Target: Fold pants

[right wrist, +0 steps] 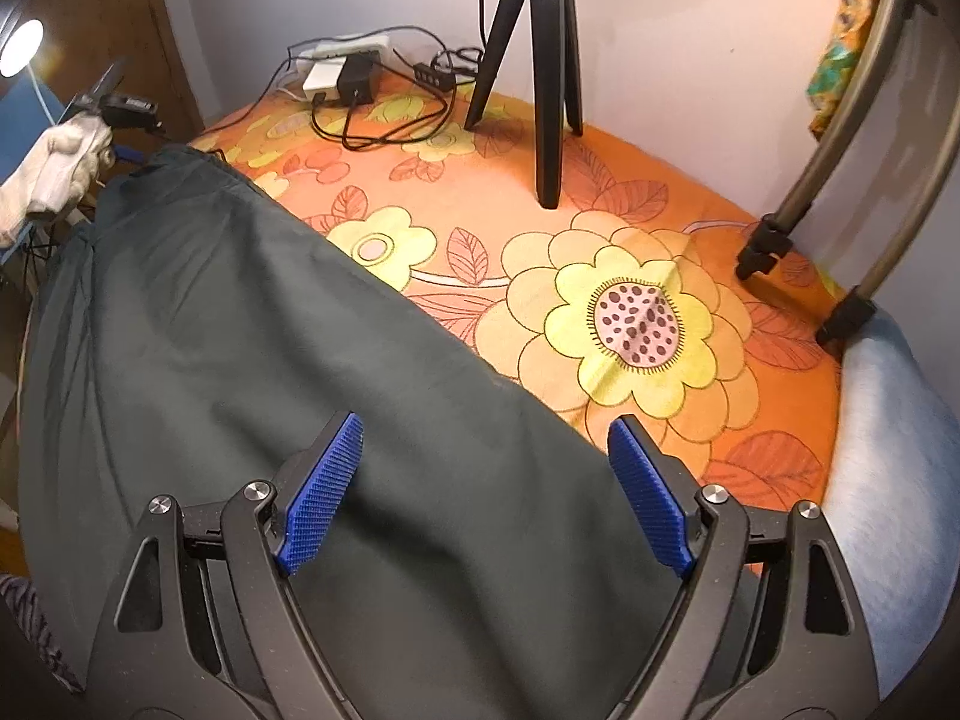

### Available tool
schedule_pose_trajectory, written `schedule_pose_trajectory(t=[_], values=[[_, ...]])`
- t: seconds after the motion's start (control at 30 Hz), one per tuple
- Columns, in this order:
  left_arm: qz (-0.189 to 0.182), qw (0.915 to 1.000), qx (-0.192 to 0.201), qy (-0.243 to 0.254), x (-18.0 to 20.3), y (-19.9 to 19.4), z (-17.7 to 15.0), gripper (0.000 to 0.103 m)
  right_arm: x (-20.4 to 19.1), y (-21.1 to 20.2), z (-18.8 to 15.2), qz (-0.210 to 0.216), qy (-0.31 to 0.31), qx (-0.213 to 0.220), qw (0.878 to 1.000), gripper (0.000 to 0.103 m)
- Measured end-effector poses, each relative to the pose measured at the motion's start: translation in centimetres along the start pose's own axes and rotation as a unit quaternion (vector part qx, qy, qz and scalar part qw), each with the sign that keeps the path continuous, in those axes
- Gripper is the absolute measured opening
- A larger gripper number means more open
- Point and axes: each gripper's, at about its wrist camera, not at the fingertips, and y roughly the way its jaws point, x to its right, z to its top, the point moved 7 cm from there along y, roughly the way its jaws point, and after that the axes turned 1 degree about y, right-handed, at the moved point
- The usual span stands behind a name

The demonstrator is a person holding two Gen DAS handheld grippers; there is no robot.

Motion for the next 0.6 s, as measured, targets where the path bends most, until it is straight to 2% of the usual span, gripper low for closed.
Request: schedule_pose_trajectory(t=[0.17, 0.3, 0.37, 0.43, 0.5, 0.6], values=[[0.006, 0.9988, -0.005, -0.048, -1.0, 1.6, 0.5, 0.071, 0.0, 1.4, 0.2, 0.009, -0.006, -0.009, 1.000, 0.086], [0.019, 0.9985, 0.014, -0.049, -0.9, 1.6, 0.9, 0.068, 0.1, 1.9, 0.4, 0.010, -0.013, -0.013, 1.000, 0.086], [0.038, 0.9980, 0.030, -0.041, -0.9, 1.5, 0.9, 0.055, 0.1, 2.1, 0.5, 0.011, -0.016, -0.013, 1.000, 0.086], [0.057, 0.9966, 0.047, -0.036, -1.0, 1.4, 0.9, 0.029, 0.1, 2.3, 0.6, 0.014, -0.020, -0.014, 1.000, 0.086], [0.058, 0.9960, 0.057, -0.038, -1.2, 1.3, 0.8, 0.013, 0.1, 2.5, 0.6, 0.017, -0.021, -0.017, 0.999, 0.086], [0.046, 0.9961, 0.063, -0.040, -1.4, 1.2, 0.9, 0.007, -0.1, 2.9, 0.4, 0.024, -0.026, -0.024, 0.999, 0.086]])
